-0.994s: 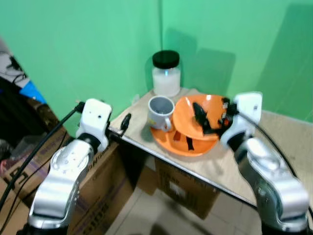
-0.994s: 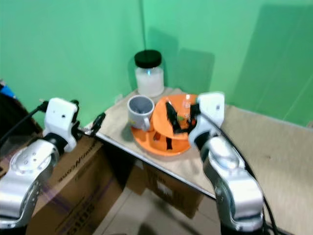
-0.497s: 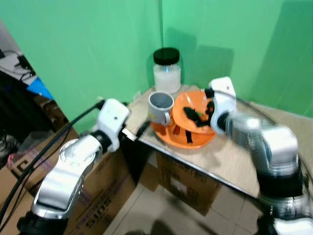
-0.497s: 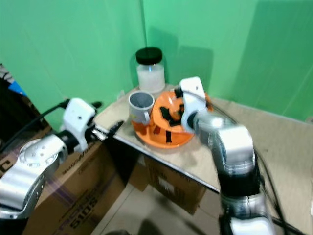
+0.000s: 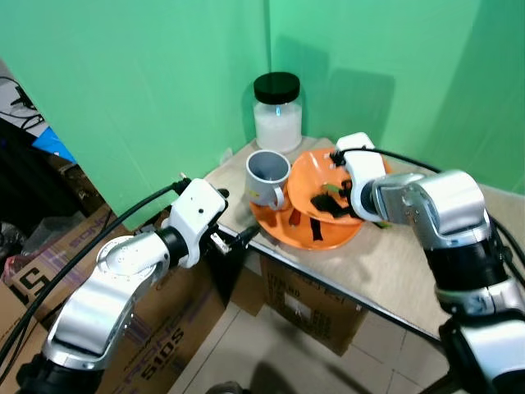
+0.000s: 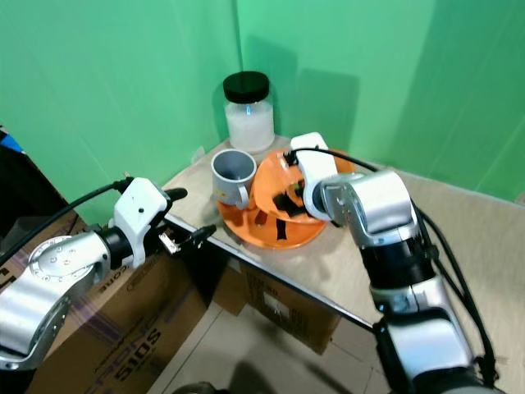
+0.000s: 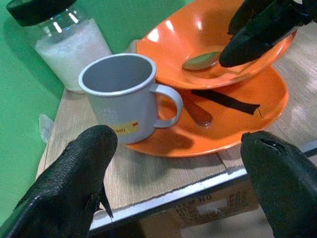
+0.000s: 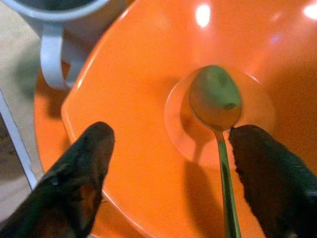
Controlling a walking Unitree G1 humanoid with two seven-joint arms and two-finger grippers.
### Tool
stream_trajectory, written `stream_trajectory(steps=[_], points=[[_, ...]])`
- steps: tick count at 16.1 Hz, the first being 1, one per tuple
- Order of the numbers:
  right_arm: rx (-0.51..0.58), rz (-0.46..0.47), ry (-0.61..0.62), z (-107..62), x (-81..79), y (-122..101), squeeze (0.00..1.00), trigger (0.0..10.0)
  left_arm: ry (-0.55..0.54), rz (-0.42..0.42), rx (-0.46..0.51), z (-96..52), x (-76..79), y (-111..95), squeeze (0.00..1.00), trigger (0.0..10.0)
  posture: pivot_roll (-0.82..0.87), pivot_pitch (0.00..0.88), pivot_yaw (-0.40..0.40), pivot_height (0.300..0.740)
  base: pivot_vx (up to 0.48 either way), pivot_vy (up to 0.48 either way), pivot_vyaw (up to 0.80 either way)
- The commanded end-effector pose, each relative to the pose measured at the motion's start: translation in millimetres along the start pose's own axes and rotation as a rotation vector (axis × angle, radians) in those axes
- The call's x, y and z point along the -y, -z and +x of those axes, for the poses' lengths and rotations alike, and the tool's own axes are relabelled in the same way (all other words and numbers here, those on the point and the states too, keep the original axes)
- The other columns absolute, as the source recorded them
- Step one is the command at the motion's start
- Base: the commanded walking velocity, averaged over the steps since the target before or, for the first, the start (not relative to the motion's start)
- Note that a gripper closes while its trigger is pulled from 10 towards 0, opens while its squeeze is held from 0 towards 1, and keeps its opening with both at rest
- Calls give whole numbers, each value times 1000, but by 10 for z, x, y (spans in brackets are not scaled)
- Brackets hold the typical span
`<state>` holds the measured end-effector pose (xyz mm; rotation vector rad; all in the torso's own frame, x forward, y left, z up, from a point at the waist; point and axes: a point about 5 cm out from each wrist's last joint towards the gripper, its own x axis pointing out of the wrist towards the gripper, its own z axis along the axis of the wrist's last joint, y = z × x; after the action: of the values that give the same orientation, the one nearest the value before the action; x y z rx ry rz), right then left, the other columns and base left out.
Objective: Setting the table
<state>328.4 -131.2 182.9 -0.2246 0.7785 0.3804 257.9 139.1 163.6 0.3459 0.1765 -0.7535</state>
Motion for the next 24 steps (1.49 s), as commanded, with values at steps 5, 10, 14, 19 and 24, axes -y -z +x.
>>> stream_trajectory(steps=[5, 10, 14, 19, 24], points=[[-69, -71, 7, 63, 12, -7, 0, 0, 26, 22, 1, -4, 3, -52, 0, 10000, 53, 0, 110, 740, 0, 0, 0], [-129, -73, 14, 141, 77, 82, 0, 0, 34, 23, 2, 0, 32, -42, 0, 10000, 47, 0, 97, 740, 0, 0, 0], [-153, -71, 5, 169, 60, 147, 0, 0, 21, 12, 6, -21, 53, -29, 0, 10000, 44, 0, 82, 740, 0, 0, 0], [-162, -73, -9, 192, 2, 176, 0, 0, 23, 7, -3, -53, 69, -3, 0, 10000, 46, 0, 83, 740, 0, 0, 0], [-148, -96, -32, 225, -60, 124, 0, 0, -5, 11, -6, -64, 54, -2, 0, 10000, 72, 0, 63, 740, 0, 0, 0]])
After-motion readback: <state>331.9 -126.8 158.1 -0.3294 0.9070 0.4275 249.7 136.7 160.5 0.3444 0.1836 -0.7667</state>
